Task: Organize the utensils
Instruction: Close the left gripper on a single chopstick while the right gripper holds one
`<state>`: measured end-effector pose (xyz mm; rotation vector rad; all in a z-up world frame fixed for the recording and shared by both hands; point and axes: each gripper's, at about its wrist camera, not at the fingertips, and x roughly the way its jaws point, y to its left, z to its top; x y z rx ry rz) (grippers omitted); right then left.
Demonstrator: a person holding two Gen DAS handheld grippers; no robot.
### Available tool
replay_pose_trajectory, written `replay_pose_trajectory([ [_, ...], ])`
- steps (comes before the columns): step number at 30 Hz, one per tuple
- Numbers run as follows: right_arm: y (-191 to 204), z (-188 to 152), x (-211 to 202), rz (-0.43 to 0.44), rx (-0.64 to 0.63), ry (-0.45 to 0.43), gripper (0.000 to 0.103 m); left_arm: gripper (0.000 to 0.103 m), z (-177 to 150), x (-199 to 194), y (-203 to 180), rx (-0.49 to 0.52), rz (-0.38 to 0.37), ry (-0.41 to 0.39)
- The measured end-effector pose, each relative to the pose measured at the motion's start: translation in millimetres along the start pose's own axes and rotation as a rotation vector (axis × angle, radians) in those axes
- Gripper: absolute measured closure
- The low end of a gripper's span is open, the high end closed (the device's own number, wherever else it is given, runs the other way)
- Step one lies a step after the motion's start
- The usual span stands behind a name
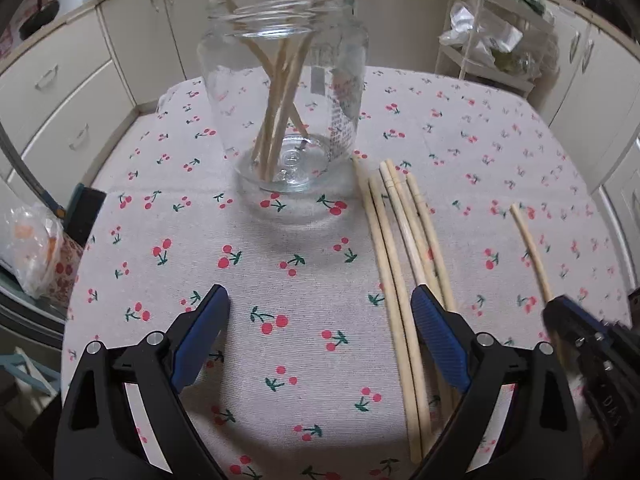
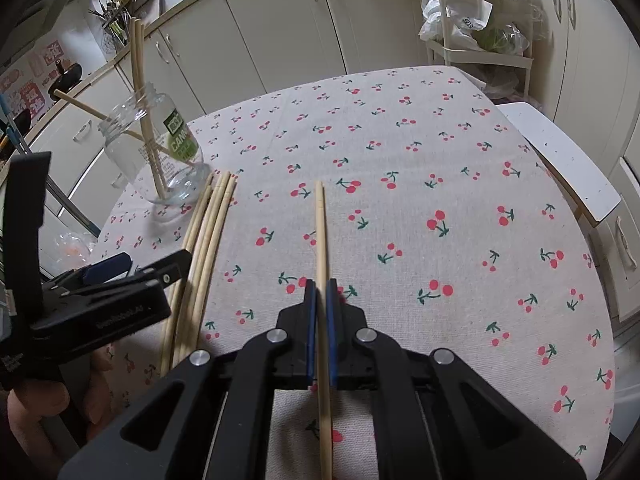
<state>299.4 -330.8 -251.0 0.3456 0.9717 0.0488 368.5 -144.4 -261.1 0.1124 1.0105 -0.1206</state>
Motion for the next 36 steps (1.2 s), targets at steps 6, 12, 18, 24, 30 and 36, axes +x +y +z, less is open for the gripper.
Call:
replay_pose_trajectory([
  [6,-2,-1,0,0.012,0.008,0.000,0.097,0.019,-1,-3,1,0.011,-0.001,0.007],
  [12,-2,-2,-1,0.023,0.020,0.000,0.097,0.037,-4,-9,3,0.039,-0.015,0.015],
  [18,8,-11,-5,0.059,-0.003,0.024,0.097,0.091,-14,-23,-4,0.117,-0.056,0.033],
  [24,12,-15,-9,0.081,-0.005,0.046,0.097,0.094,-35,-39,13,0.152,-0.156,0.126],
  [30,18,0,-1,0.054,-0.028,0.039,0.097,0.093,-32,-40,23,0.162,-0.173,0.149],
  [36,25,16,15,0.007,-0.078,0.052,0.086,0.081,-1,-22,27,0.066,-0.250,0.132],
])
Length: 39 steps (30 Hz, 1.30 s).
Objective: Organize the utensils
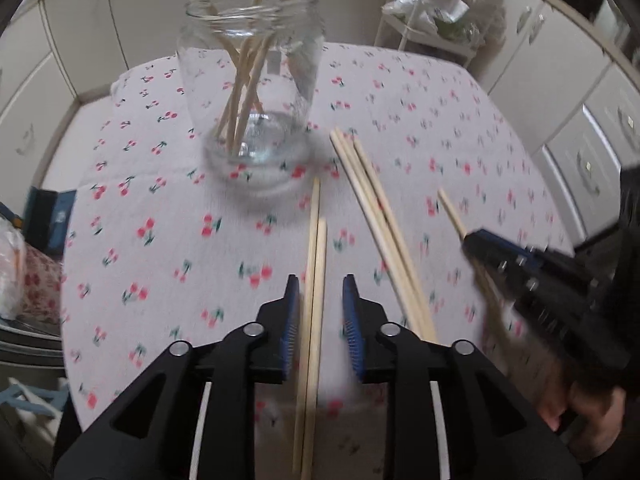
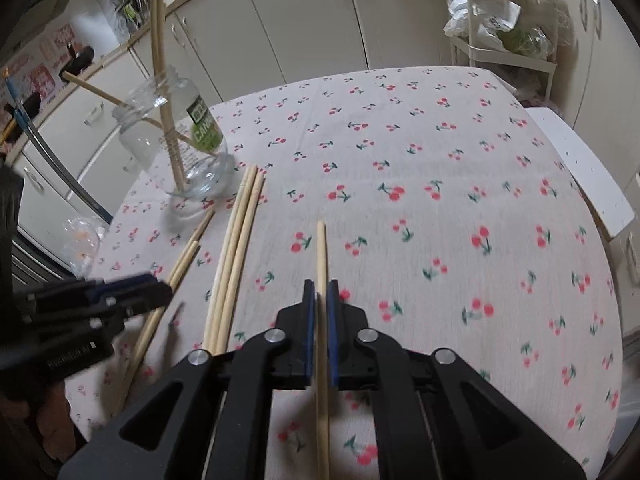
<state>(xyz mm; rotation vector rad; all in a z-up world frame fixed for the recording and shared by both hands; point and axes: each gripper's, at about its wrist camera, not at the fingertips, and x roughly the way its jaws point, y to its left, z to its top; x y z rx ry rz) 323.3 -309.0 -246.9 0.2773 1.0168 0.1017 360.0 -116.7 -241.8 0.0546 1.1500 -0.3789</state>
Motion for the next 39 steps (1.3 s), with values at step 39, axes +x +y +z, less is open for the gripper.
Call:
replay_pose_trajectory([
  [39,6,3,6,-0.012,-0.059,-0.008,0.097,0.080,11,9,10,0.048,0.096,0.049],
])
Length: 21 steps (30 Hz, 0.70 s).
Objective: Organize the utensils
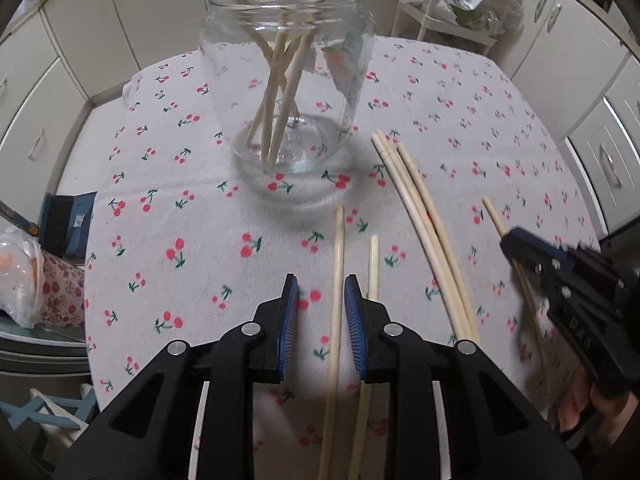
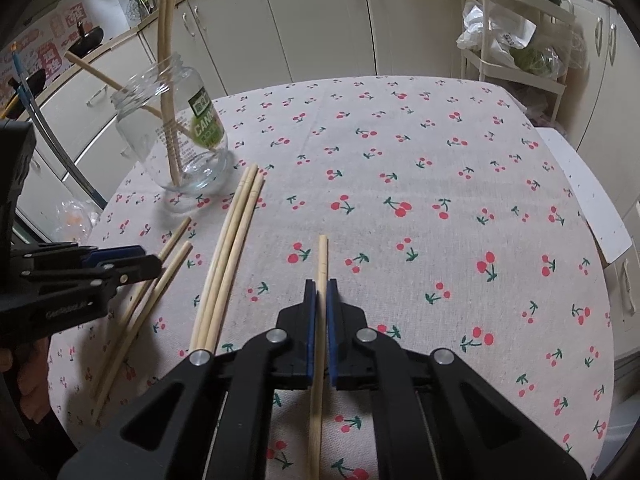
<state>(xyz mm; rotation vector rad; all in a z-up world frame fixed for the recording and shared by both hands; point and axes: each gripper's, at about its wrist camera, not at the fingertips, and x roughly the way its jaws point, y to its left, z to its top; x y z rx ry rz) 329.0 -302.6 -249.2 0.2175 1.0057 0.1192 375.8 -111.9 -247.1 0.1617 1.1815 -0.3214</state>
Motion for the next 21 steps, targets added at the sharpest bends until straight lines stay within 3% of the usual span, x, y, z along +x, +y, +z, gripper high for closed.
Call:
replay_pose_trajectory([
  [7,0,-2,0,-0.001,-0.005,-0.013,0.097,0.080,-11,-5,-3,0.025,0.017,0.006],
  [10,1,1,0,-0.007,-0.012,0.005,0.097,0.080,-1,-3,-3,-0.002,0.014,-0.002],
  [16,3,5,3,-0.013,-0.022,0.010,0.097,0.079,16,9,-14,0.046,0.046,-0.011],
  [19,3,5,3,0.001,-0.022,0.003,0.097,0.098,16,8,-19,0.075,0.025,-0.016],
  [21,-3,6,3,0.050,0.025,0.008,0.097,0.099,14,6,-18,0.072,0.012,-0.021],
])
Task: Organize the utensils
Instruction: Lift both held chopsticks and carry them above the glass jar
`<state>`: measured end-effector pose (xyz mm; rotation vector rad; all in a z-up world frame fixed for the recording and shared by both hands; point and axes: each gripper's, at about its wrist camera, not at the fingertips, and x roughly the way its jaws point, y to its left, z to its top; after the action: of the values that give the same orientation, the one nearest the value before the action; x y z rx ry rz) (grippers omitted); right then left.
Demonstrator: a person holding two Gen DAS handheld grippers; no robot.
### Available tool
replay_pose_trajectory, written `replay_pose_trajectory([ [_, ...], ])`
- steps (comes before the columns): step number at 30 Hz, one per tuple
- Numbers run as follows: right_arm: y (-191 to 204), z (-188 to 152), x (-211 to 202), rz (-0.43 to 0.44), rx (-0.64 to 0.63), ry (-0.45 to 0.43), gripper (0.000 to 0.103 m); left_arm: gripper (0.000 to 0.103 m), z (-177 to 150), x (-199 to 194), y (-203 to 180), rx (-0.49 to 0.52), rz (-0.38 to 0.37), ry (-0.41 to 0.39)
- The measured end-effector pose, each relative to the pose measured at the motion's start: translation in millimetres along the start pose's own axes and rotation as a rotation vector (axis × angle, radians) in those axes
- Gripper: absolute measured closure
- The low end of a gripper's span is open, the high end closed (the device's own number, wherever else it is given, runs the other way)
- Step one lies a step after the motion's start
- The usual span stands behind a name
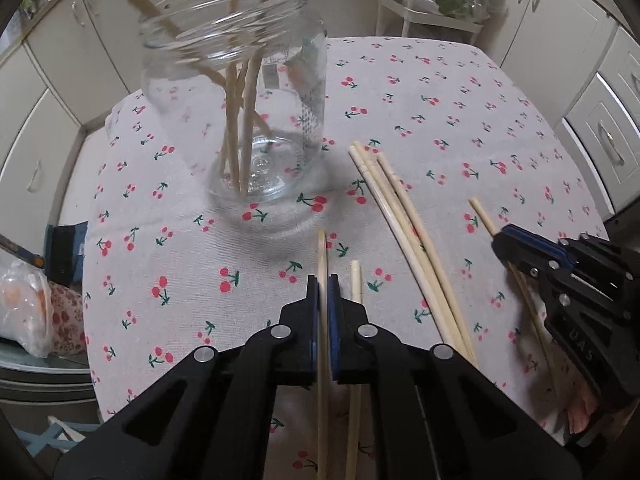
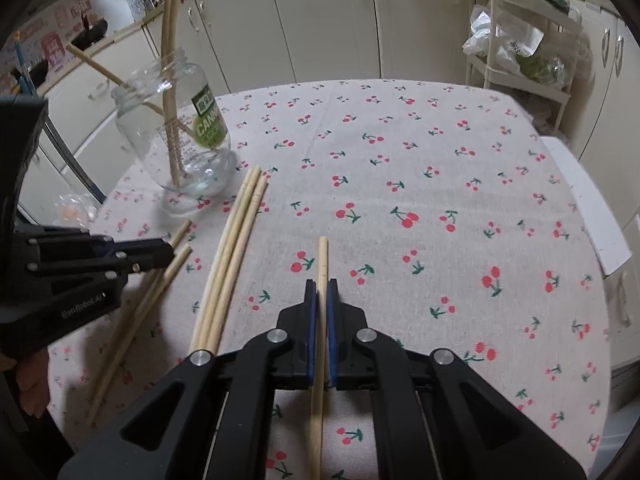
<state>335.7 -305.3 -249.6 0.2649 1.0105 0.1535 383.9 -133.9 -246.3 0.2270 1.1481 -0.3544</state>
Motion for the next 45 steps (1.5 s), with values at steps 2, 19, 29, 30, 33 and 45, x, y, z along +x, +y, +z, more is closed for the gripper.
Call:
replay_pose_trajectory([
  [2,-4,2,-10,0.043,0.041,-0.043,0.097,0.099,-4,-9,5,-0.033,-0.040,-0.037],
  [19,41,75,-132,0.359,0.213,-0.763,0.097,0.099,10,-191,68,-0.262,-0.223,-0.833],
  [29,62,126,-122,0.347,0.204,-0.908,0.097,0.099,64,-188,80,-0.370,-0.216,-0.998],
  [30,62,128,-119,0.341,0.204,-0.918,0.097,0.099,67,-186,81,-0.376,-0.212,-1.006],
  [33,66,138,-110,0.332,0.204,-0.943,0.097,0.099,76,-181,88,-0.399,-0.204,-1.030],
  [45,82,151,-76,0.306,0.178,-0.989,0.097,0.099,88,-157,92,-0.430,-0.128,-1.090],
])
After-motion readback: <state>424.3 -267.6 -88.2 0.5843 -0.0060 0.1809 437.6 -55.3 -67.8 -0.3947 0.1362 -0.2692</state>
